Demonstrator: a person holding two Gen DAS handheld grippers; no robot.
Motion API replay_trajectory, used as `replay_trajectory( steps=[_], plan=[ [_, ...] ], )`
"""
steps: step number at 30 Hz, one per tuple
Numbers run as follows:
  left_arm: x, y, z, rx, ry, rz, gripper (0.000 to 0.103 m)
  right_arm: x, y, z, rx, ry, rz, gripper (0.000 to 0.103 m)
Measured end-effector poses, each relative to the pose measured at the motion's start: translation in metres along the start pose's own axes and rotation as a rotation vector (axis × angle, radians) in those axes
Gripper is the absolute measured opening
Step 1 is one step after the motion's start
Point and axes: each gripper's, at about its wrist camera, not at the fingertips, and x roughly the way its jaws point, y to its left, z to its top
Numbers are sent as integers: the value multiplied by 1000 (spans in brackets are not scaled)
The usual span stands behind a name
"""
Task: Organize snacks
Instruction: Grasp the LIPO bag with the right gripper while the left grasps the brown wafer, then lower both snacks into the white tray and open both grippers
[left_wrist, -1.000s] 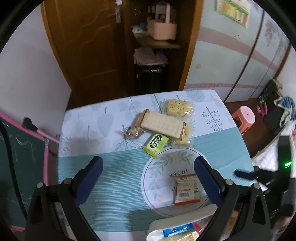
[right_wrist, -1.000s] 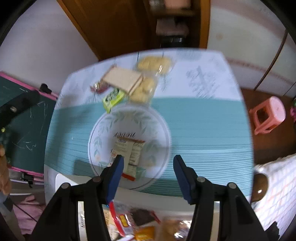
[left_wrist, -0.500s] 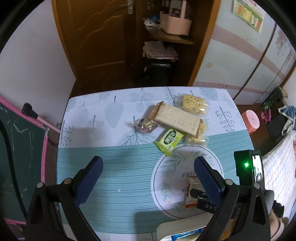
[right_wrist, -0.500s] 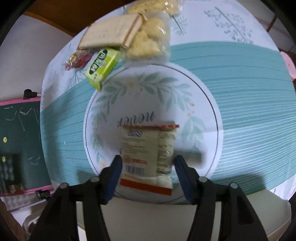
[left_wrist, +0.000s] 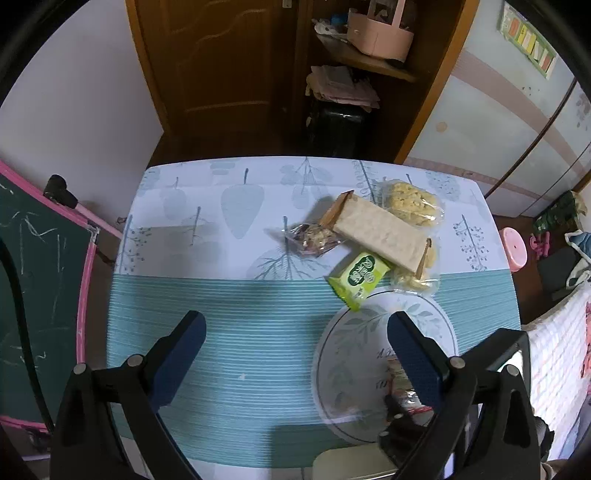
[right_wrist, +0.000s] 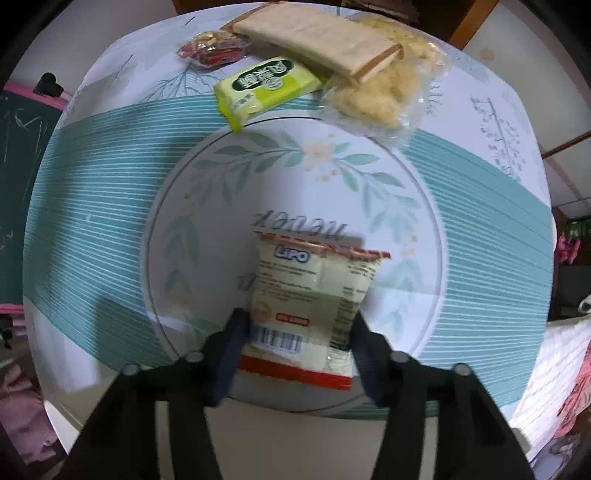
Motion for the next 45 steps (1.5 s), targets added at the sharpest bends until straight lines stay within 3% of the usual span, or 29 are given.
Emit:
replay_trajectory(
  steps=[4, 10, 17, 24, 28, 30, 32, 36, 39, 45],
  plan=[
    [12, -16, 11, -2, 24, -17, 98, -2, -34, 1, 62, -18, 5, 46],
    [46, -50, 36, -70, 65, -76, 98, -8, -95, -3, 206, -69, 97, 46],
    [91, -75, 67, -229, 71, -76, 98, -21, -139, -19, 301, -145, 223, 46],
    [132, -78, 76, -382, 113, -67, 98, -33, -185, -44, 335, -183, 311, 46],
    [153, -79, 74, -423, 135, -28, 94, -39, -185, -50, 332, -193, 342, 46],
    [160, -79, 69, -435, 150, -29, 79, -38, -181, -49, 323, -202, 349, 46],
    [164, -76, 64, -474, 150, -86, 68, -34, -175, -47, 321, -206, 358, 46],
    [157, -77, 58, -472, 129, -84, 58, -30, -171, -45, 315, -210, 384, 46],
    [147, -83, 54, -430, 112, -73, 52, -30, -164, -43, 305, -224, 385, 46],
    [107, -81, 48, -374, 82, -125, 52, -44, -159, -45, 303, -266, 399, 46]
  ],
)
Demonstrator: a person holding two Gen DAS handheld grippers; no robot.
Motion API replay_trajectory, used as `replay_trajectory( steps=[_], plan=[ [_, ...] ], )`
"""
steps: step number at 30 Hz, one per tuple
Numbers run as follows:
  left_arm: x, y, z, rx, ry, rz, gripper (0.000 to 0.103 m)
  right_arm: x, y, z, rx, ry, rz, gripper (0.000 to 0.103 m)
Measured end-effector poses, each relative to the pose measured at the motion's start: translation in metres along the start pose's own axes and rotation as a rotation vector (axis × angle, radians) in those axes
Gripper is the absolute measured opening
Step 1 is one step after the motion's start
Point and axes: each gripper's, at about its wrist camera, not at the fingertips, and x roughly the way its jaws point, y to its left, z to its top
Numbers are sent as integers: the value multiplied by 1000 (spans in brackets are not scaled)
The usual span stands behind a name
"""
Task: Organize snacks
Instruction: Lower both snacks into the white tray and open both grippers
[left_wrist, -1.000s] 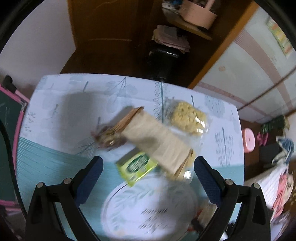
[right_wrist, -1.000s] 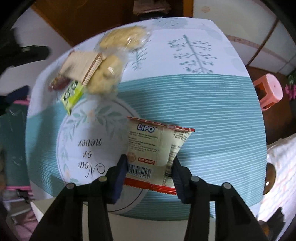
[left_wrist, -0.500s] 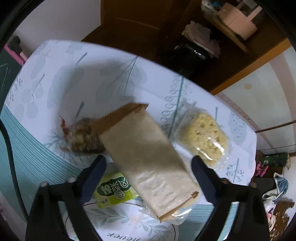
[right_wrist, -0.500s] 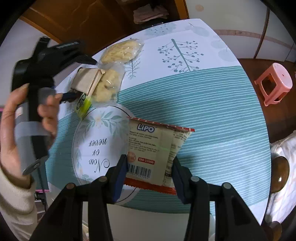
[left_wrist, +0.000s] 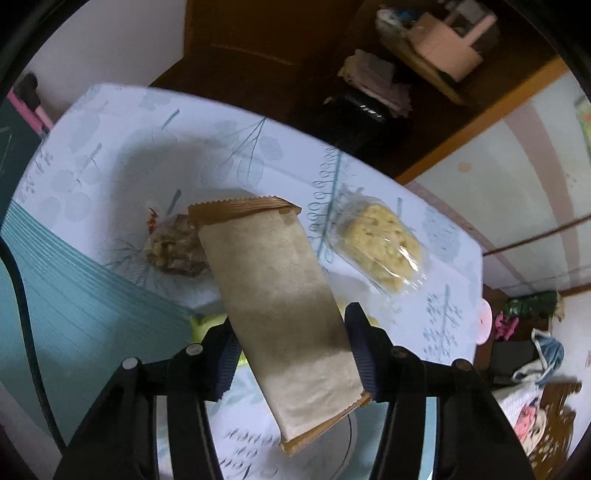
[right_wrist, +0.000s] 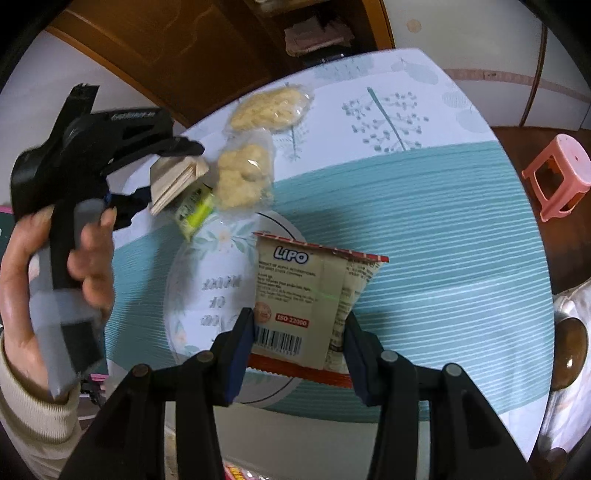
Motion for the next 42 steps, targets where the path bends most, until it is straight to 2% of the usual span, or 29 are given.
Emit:
replay_trajectory(
  steps=[4, 9, 15, 20, 25, 26, 27, 31, 34, 35, 37, 38, 39, 42],
  plan=[
    [-52, 1, -13, 79, -21, -39, 52, -28, 8, -3, 5, -56, 36, 46],
    [-124, 5, -49, 211, -35, -111, 52, -74, 21, -20, -3, -129, 90, 46],
    [-212, 20, -129, 431, -47, -182, 52, -135, 44, -66, -59, -223, 144, 46],
    [-262, 33, -204, 602, -95, -211, 52, -173, 63, -118, -128, -306, 176, 46],
    [-291, 45, -265, 724, -211, -189, 51, -193, 74, -161, -173, -388, 144, 46],
    [-296, 48, -276, 736, -235, -185, 37, -195, 74, -167, -179, -401, 130, 46],
    [-299, 50, -285, 744, -243, -187, 29, -197, 76, -175, -189, -413, 111, 47],
    [-298, 63, -308, 718, -242, -224, 29, -196, 79, -195, -224, -412, 69, 47],
    [-289, 69, -317, 711, -264, -173, 29, -190, 82, -206, -249, -396, 35, 49],
    [-284, 68, -317, 704, -268, -155, 33, -188, 82, -209, -254, -386, 15, 49],
    [-277, 73, -318, 680, -268, -140, 61, -180, 82, -213, -263, -361, -26, 51],
    [-275, 79, -318, 651, -269, -141, 86, -176, 81, -215, -262, -353, -50, 55],
    [-273, 84, -319, 633, -276, -146, 94, -173, 81, -217, -258, -351, -69, 60],
    [-268, 91, -322, 617, -274, -154, 94, -164, 77, -220, -248, -342, -110, 62]
  ],
)
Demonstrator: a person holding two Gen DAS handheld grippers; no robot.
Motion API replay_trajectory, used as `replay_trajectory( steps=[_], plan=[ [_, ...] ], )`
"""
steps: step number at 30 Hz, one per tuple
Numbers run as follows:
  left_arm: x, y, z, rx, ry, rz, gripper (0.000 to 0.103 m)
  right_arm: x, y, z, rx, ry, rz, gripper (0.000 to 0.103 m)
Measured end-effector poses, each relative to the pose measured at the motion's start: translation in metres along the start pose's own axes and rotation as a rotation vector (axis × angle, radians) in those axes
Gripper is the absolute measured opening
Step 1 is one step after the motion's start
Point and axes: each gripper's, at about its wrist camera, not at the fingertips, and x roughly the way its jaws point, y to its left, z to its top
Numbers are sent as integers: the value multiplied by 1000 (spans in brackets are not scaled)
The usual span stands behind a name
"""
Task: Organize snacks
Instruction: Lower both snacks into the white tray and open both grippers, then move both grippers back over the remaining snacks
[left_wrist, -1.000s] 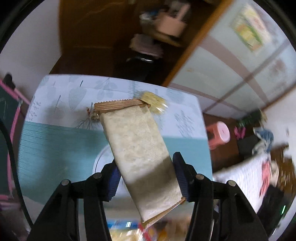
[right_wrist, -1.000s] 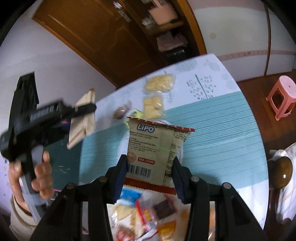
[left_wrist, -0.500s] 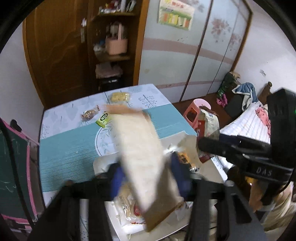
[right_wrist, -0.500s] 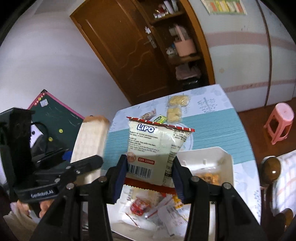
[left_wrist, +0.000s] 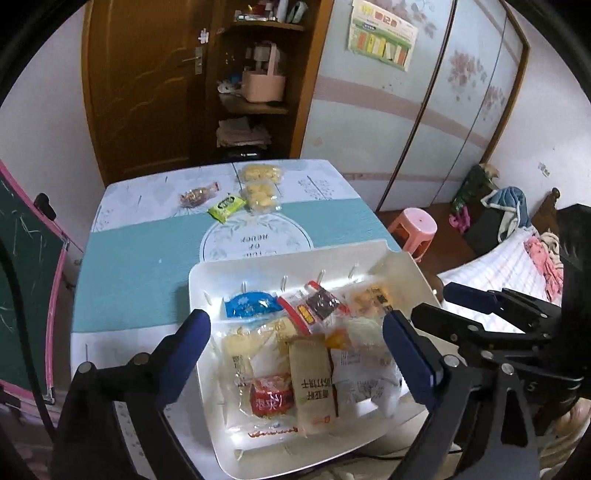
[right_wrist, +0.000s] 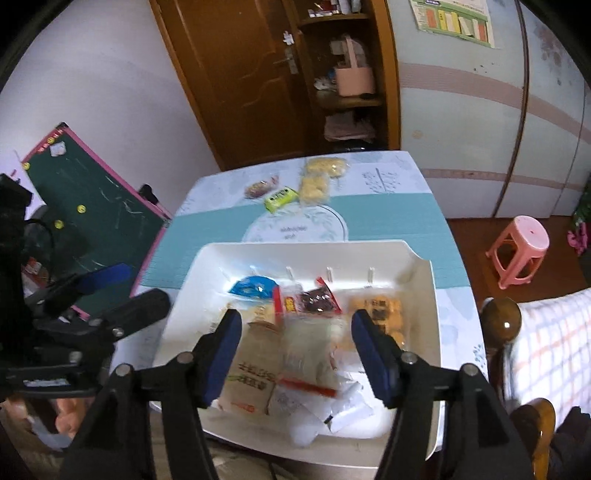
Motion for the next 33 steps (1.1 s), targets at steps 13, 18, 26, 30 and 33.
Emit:
replay_trajectory(
  steps=[13, 18, 26, 30, 33],
  plan=[
    [4, -4, -12, -2, 8, 55, 94, 17, 7, -15, 13, 70, 16, 62],
    [8, -2, -15, -18, 24, 64, 94, 21, 7, -19, 29, 91, 21, 62],
    [10, 2, -19, -39, 40, 73, 94, 24, 6, -22, 37, 108, 19, 62],
    [13, 3, -20, -47, 55, 70, 94, 27, 6, -23, 45, 122, 21, 62],
    [15, 5, -22, -53, 65, 68, 94, 31, 6, -24, 51, 138, 25, 62]
  ],
)
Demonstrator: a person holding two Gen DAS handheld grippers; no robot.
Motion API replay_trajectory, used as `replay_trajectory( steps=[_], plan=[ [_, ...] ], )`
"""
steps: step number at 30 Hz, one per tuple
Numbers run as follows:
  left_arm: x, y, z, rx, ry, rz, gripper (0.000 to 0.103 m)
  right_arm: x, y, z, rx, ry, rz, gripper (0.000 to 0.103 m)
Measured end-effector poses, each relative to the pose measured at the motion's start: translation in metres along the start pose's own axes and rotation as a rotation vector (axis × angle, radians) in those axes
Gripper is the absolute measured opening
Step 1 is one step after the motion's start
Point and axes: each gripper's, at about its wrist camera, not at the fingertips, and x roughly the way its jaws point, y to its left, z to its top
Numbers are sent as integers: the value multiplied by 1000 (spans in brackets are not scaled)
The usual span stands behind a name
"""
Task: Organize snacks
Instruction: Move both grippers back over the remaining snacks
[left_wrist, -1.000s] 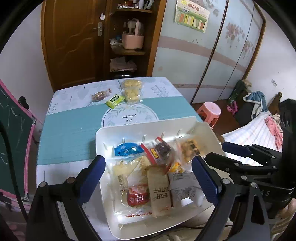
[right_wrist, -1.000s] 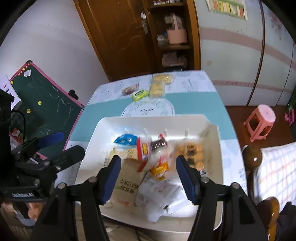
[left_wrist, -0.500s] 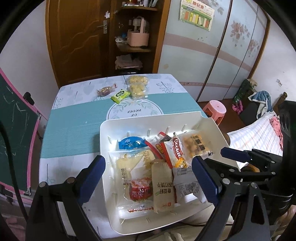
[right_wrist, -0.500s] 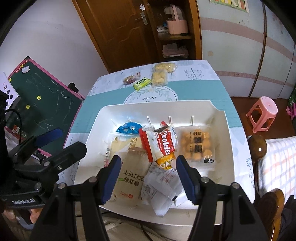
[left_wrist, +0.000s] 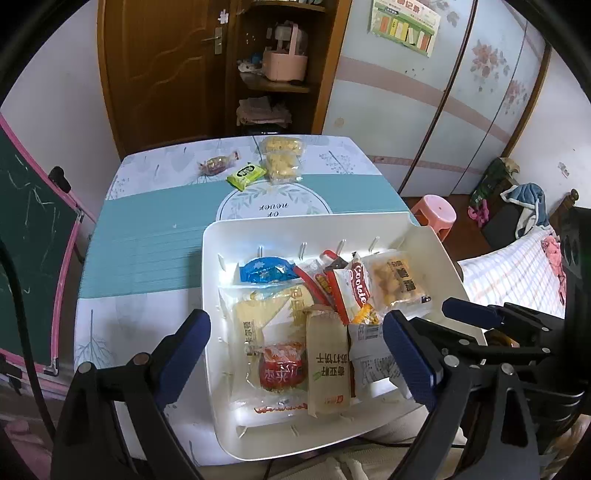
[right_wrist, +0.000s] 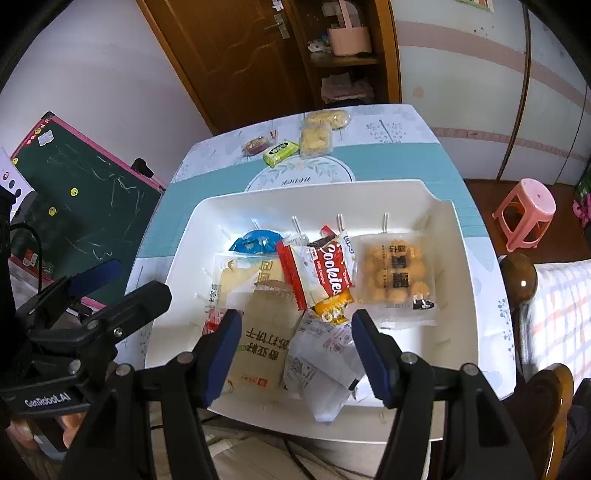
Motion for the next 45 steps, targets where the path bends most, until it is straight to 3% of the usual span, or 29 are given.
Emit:
replay_trajectory(
  steps=[15, 21, 28, 32, 35, 40, 45],
  plan=[
    [18, 6, 10, -6, 41, 14, 94, 18, -3, 9, -5, 49, 4, 62],
    [16, 9, 39, 65, 5, 77, 94, 15, -2, 36, -29, 27, -22, 62],
    [-21, 5, 139, 232, -133, 198, 94, -32, 3, 122, -93, -101, -37, 62],
    [-35, 5, 201, 260, -176, 237, 94, -56, 5, 188, -121, -183, -95, 62],
    [-36, 5, 247, 276, -204, 281, 94, -64, -1, 247, -96, -195, -123, 62],
    [-9, 8, 310, 307, -165, 330, 98, -54, -17, 321, -35, -179, -166, 62],
    [66, 20, 340, 338, -57, 375, 99, -2, -40, 368, 51, -114, -123, 62]
  ],
)
